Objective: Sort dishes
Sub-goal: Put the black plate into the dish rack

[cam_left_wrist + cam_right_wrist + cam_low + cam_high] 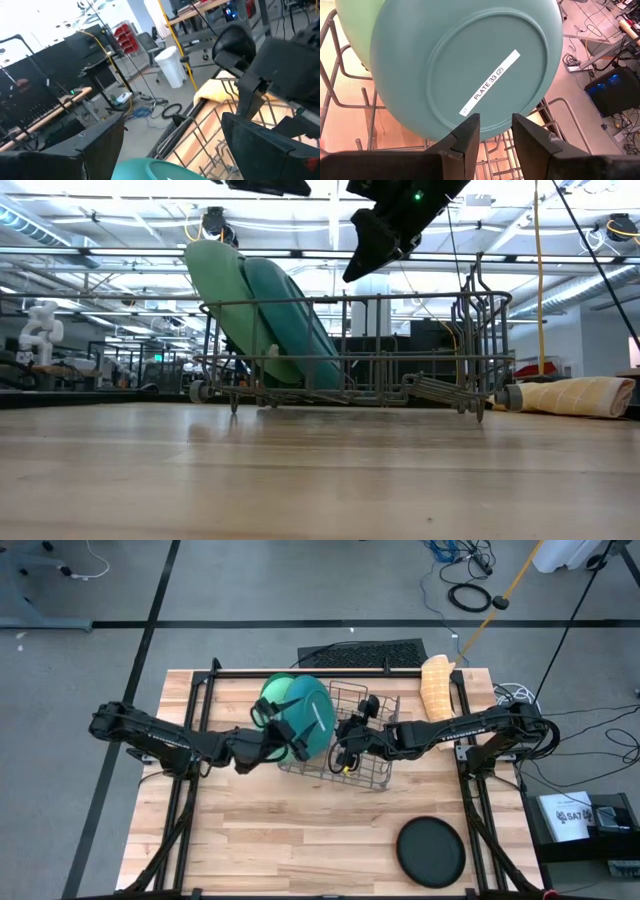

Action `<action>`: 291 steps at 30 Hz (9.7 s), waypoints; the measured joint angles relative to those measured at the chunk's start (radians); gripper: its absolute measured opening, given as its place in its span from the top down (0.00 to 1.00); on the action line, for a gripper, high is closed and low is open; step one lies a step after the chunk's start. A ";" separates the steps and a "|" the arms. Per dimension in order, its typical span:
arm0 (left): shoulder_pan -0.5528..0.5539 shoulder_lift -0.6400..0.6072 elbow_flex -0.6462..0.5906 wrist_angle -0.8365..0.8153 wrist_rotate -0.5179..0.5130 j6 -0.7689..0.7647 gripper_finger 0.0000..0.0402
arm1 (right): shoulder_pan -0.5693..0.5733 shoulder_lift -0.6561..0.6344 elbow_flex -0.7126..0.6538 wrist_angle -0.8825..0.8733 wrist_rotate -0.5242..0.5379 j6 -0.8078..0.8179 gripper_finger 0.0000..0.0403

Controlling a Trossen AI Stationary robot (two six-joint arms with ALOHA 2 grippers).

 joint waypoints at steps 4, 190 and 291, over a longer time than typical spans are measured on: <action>-0.060 -0.024 0.000 -0.042 -0.015 -0.046 0.18 | 0.000 0.000 0.000 -0.019 -0.018 0.001 0.73; -0.269 -0.010 -0.501 0.584 0.497 -0.226 1.00 | 0.765 -0.311 -0.471 -0.481 -0.395 1.673 0.67; -0.262 -0.010 -0.501 0.576 0.496 -0.228 1.00 | 0.683 -0.342 -0.363 -0.503 -0.304 1.330 0.98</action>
